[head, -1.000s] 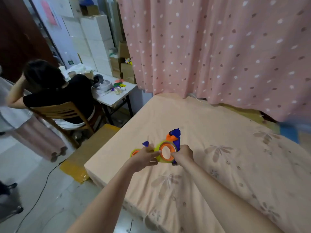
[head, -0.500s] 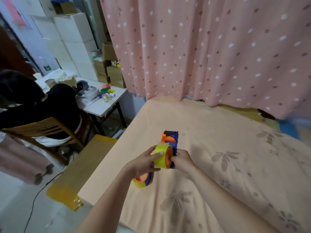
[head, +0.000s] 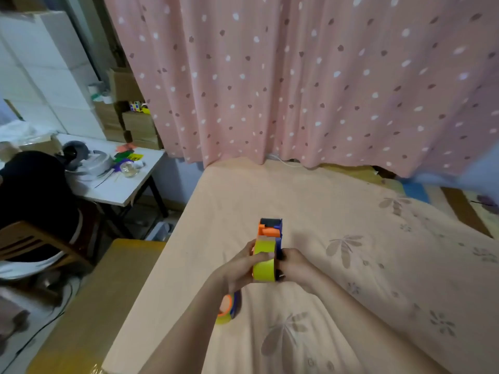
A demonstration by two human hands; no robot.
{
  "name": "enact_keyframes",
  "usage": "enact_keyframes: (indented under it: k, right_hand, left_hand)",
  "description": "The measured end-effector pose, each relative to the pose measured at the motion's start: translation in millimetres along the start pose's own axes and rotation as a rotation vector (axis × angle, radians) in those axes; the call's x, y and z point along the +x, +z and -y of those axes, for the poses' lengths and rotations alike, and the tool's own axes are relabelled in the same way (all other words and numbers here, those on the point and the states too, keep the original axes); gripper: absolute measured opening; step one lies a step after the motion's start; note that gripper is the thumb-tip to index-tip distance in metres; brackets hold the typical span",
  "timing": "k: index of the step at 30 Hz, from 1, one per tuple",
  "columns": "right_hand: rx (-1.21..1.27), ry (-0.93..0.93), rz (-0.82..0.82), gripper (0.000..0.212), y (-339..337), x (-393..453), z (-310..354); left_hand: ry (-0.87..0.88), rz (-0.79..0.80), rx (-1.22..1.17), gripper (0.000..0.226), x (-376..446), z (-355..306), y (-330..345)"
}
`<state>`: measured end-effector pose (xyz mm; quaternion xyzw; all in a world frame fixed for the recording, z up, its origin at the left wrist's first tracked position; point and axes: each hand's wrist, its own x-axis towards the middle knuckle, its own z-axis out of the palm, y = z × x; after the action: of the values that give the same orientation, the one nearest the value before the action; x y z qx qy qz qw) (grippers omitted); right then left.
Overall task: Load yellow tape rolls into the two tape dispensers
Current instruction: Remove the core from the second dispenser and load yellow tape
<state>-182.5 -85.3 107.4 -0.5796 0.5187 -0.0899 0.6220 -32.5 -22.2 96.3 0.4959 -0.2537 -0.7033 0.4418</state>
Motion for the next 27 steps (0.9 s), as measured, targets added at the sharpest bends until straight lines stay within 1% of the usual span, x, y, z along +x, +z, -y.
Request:
enact_keyframes:
  k: [1, 2, 4, 5, 6, 7, 9, 11, 14, 17, 20, 23, 25, 27]
  right_hand:
    - [-0.094, -0.005, -0.04, 0.027, -6.1, 0.4, 2.0]
    - [-0.193, -0.031, -0.128, 0.029, -13.8, 0.8, 4.9]
    - [-0.297, -0.159, -0.365, 0.027, -29.8, -2.3, 15.0]
    - [-0.31, -0.239, -0.417, 0.025, -35.2, -4.3, 21.1]
    - [-0.34, -0.298, -0.403, 0.024, -37.9, -5.9, 27.6]
    - [-0.384, -0.324, -0.344, 0.024, -38.6, -7.2, 34.2]
    - [-0.489, -0.31, -0.218, 0.027, -38.7, -5.6, 44.4]
    - [-0.561, -0.309, -0.156, 0.026, -41.0, -3.8, 52.1]
    - [-0.497, -0.276, -0.118, 0.023, -50.0, 0.3, 61.8]
    - [-0.499, -0.224, -0.076, 0.015, -57.9, 3.5, 69.1]
    - [-0.489, -0.179, -0.078, 0.009, -61.6, 5.9, 73.1]
    - [-0.496, -0.175, -0.119, 0.006, -63.1, 4.3, 72.2]
    - [-0.507, -0.182, -0.14, 0.015, -63.2, 2.1, 71.3]
    - [-0.522, -0.183, -0.148, 0.026, -63.4, -0.3, 71.6]
  left_hand:
    - [0.006, -0.03, 0.007, 0.082, 1.6, 1.2, 0.3]
    - [0.014, -0.061, 0.021, 0.087, 3.3, 2.0, 0.5]
    - [0.041, -0.105, 0.059, 0.089, 6.8, 2.7, 0.7]
    - [0.057, -0.118, 0.078, 0.089, 8.6, 2.4, 1.0]
    - [0.074, -0.126, 0.1, 0.09, 10.8, 1.4, 1.6]
    - [0.089, -0.128, 0.125, 0.093, 13.2, -0.6, 2.8]
    - [0.103, -0.116, 0.159, 0.1, 18.4, -5.8, 8.2]
    - [0.103, -0.095, 0.177, 0.102, 22.5, -10.3, 15.5]
    - [0.098, -0.093, 0.209, 0.104, 27.2, -13.2, 22.2]
    - [0.101, -0.096, 0.252, 0.105, 31.3, -14.4, 23.9]
    - [0.093, -0.09, 0.264, 0.107, 32.6, -15.0, 26.2]
    - [0.073, -0.078, 0.234, 0.109, 33.6, -10.1, 28.7]
    - [0.052, -0.057, 0.196, 0.108, 34.8, -6.9, 31.0]
    - [0.028, -0.04, 0.157, 0.097, 35.1, -6.4, 34.7]
